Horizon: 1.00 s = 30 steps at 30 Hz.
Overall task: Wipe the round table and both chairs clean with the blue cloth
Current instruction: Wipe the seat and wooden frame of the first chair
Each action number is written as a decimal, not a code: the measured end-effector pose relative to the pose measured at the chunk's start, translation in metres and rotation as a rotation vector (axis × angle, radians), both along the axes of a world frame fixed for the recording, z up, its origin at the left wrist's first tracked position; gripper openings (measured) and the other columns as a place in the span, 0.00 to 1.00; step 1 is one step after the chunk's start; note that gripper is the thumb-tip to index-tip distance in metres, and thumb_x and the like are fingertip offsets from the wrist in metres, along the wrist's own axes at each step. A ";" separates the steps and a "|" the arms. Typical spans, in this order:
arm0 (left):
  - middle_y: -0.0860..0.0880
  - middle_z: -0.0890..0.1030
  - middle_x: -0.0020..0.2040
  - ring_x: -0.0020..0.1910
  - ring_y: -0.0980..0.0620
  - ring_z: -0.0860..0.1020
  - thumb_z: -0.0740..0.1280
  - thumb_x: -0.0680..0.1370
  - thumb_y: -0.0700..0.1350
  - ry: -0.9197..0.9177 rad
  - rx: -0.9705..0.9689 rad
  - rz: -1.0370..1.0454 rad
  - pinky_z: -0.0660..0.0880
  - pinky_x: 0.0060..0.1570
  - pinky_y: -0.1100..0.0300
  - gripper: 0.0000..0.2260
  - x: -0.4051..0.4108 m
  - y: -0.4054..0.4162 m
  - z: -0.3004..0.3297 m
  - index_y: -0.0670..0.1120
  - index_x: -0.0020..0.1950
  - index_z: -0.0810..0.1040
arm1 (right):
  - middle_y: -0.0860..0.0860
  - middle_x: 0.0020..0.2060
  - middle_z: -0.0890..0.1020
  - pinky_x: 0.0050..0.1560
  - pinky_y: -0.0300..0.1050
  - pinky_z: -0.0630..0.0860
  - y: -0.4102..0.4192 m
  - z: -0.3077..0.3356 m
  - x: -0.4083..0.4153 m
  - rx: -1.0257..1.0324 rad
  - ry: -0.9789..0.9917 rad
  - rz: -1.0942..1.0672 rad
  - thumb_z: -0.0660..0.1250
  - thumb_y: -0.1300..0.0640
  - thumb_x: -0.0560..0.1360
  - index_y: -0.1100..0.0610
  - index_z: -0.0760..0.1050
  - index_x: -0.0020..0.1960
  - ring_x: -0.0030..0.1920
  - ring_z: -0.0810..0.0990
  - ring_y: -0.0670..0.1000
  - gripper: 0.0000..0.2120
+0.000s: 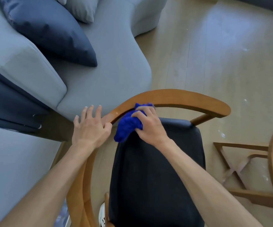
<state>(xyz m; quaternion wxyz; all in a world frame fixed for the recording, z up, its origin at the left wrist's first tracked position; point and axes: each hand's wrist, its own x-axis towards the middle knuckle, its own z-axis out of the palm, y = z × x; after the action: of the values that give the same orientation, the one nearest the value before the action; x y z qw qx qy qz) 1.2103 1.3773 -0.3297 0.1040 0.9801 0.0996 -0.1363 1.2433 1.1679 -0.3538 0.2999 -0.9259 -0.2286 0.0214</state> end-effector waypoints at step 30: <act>0.39 0.68 0.71 0.66 0.36 0.66 0.54 0.79 0.53 0.005 0.047 0.058 0.64 0.63 0.38 0.26 -0.002 -0.009 0.007 0.48 0.76 0.57 | 0.59 0.64 0.72 0.45 0.54 0.76 -0.125 -0.129 -0.145 -0.664 0.290 -0.268 0.71 0.32 0.60 0.49 0.69 0.70 0.56 0.73 0.62 0.43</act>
<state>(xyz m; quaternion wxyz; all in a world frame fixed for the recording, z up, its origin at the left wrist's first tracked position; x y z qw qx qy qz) 1.2083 1.3686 -0.3231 0.0845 0.9787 0.1313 -0.1332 1.0981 1.0433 -0.4826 0.0133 -0.9816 -0.0413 0.1857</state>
